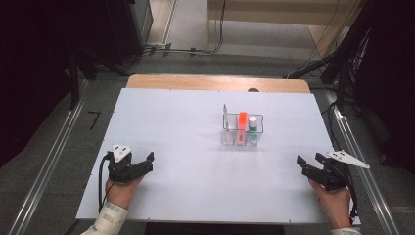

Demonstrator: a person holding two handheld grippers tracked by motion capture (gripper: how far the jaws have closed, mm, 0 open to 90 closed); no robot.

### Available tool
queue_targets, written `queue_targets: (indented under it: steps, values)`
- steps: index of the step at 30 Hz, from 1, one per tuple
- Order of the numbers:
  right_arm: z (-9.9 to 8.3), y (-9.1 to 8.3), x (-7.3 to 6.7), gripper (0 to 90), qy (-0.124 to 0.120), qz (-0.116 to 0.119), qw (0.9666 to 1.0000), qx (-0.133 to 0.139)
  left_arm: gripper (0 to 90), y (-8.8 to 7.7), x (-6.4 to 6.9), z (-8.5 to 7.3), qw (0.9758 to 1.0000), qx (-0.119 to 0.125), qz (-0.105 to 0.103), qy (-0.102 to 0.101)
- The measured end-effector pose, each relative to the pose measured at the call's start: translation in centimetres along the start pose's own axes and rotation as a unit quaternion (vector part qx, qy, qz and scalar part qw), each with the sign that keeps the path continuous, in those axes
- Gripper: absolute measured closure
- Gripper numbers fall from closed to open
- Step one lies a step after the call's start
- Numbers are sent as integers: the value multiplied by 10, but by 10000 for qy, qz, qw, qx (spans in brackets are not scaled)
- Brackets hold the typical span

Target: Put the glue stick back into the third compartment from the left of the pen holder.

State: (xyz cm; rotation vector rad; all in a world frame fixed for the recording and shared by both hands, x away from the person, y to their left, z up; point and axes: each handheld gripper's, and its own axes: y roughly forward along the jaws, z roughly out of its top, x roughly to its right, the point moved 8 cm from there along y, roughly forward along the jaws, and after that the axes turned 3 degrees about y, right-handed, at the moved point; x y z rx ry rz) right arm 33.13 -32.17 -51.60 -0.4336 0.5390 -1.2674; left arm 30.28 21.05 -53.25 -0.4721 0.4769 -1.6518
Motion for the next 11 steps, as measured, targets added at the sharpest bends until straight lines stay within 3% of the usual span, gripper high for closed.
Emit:
queue_targets:
  steps: [11]
  values:
    - [-4, -4, 7, 252, 59, -59, 10000, -13, 177, 0, -10, -5, 9999, -53, 110, -24]
